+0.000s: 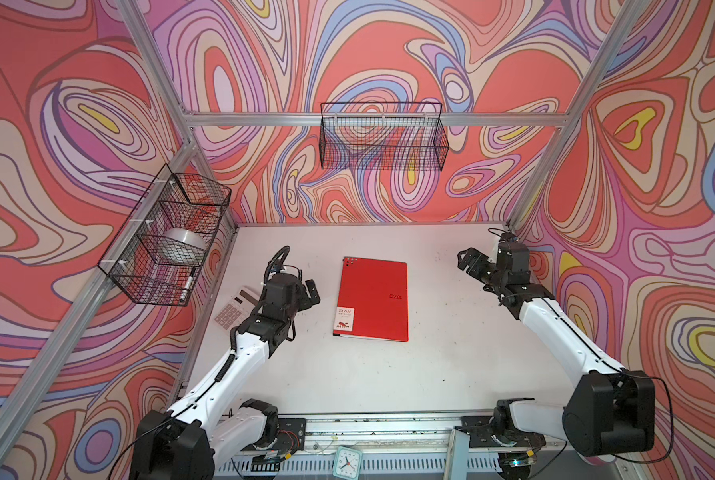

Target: Put the files into the folder

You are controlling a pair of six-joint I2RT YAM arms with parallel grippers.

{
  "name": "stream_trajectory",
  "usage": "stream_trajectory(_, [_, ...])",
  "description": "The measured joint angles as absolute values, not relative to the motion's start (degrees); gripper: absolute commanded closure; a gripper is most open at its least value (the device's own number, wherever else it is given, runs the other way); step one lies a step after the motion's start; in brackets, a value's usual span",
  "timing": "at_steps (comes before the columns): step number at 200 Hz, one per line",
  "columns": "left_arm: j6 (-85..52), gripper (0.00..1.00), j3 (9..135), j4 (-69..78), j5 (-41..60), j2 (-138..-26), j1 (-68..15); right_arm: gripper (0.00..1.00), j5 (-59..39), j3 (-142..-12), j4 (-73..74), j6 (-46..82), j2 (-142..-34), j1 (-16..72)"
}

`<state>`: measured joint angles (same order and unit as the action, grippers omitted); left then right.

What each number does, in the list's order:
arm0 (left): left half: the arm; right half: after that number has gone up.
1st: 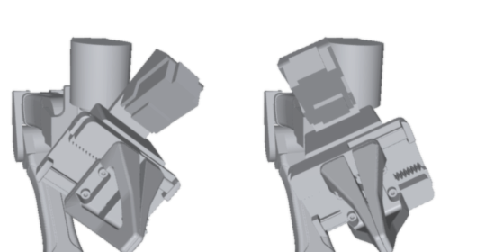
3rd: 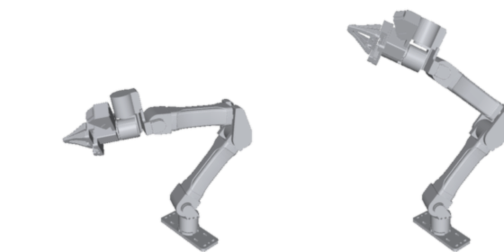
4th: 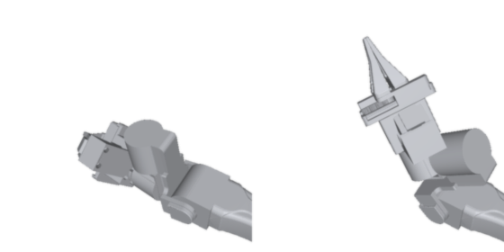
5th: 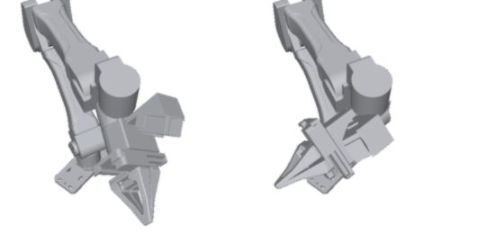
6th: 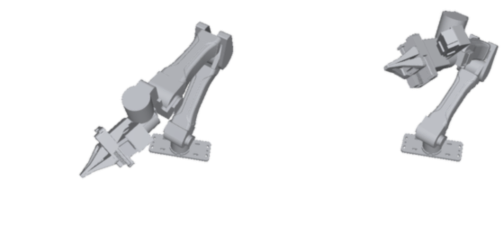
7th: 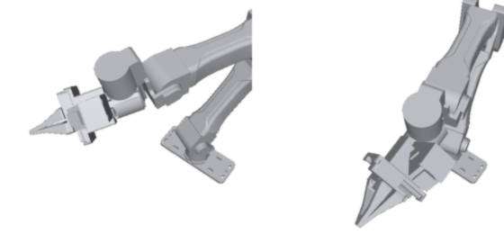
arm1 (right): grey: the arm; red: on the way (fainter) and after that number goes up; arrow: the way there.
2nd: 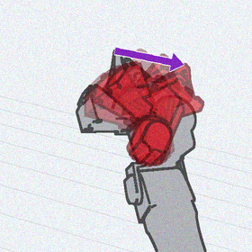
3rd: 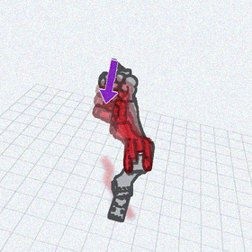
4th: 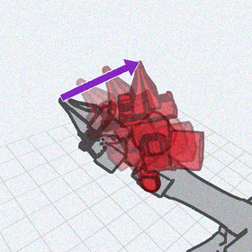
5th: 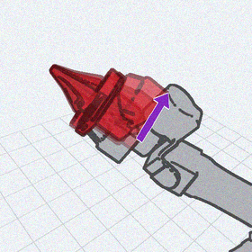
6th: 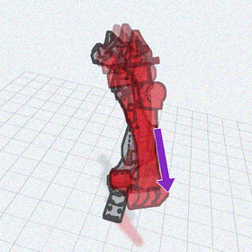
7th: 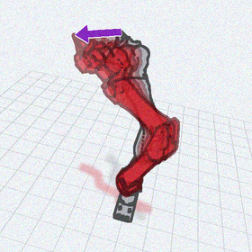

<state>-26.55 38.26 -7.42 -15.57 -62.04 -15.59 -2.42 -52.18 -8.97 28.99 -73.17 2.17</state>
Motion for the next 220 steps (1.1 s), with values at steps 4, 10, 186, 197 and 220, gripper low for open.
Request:
stream_trajectory(4, [-25.69, 0.00, 37.74, -7.27, -17.34, -62.43, -15.07, 0.02, -1.74, -51.35, -7.86, 28.29, -72.84, 2.15])
stream_trajectory(10, [-24.69, 0.00, 37.21, -7.14, -19.88, -63.29, -14.04, 0.02, -0.75, -49.98, -5.98, 27.22, -72.47, 2.17])
stream_trajectory(186, [-2.68, 0.00, 18.04, 52.45, -17.76, -88.79, -4.84, 0.02, 10.81, -29.47, 42.00, 4.56, -85.82, 1.89])
stream_trajectory(197, [-2.72, 0.00, 18.70, 51.53, -16.93, -88.53, -4.40, 0.02, 10.39, -28.01, 44.47, 3.95, -86.32, 1.91])
stream_trajectory(220, [-2.59, 0.00, 20.45, 51.07, -15.86, -88.64, -3.66, 0.02, 9.96, -25.52, 49.80, 3.44, -90.85, 1.63])
